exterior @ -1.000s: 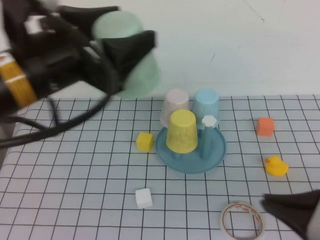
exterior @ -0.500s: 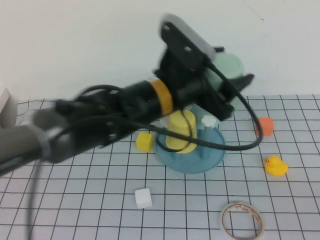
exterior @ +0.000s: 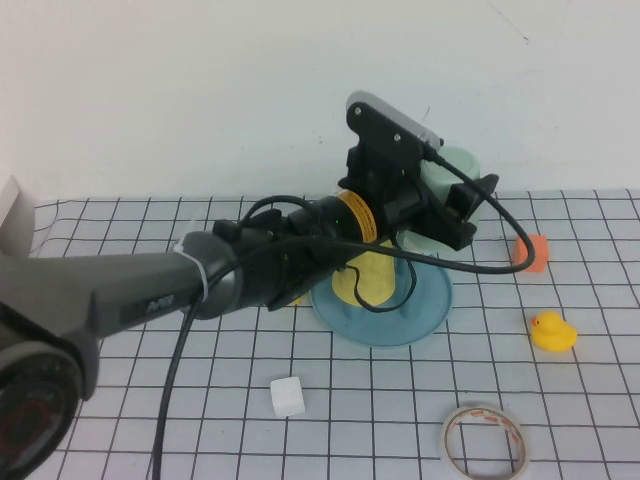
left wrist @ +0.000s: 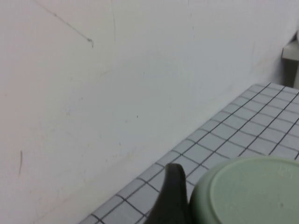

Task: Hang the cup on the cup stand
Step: Place the cup on the cup holder

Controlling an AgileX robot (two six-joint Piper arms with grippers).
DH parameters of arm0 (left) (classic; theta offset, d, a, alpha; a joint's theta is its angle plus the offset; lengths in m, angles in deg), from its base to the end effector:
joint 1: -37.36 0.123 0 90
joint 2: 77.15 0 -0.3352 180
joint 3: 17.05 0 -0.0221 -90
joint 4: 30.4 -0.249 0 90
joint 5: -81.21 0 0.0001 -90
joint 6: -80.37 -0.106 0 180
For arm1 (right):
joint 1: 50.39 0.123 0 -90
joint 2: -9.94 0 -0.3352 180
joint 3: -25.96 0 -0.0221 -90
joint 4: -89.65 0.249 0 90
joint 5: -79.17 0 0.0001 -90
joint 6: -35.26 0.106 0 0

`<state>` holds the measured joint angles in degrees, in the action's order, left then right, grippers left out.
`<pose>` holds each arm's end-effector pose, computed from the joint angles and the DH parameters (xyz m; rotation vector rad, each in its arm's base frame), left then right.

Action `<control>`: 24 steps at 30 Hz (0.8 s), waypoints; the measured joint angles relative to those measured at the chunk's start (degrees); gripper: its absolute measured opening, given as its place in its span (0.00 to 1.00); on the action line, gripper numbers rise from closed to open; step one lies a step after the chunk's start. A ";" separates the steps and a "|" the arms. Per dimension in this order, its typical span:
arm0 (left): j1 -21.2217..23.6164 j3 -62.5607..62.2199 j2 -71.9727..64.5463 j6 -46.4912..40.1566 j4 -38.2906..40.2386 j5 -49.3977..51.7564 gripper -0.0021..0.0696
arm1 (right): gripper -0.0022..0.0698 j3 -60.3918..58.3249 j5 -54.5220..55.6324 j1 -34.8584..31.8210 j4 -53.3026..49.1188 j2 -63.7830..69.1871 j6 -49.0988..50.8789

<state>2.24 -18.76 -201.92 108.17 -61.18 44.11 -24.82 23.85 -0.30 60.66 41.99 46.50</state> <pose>0.4006 -0.3217 0.2809 0.6948 1.4666 -0.7551 0.0513 -0.0045 0.2857 -0.8939 2.0867 -0.0821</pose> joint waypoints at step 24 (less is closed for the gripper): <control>0.00 -0.11 -3.72 -2.10 3.46 3.27 0.80 | 0.03 0.00 0.04 0.00 -0.12 0.00 0.13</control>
<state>2.24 -18.86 -205.64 106.06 -57.72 47.38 -24.82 23.90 -0.30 60.55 41.99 46.63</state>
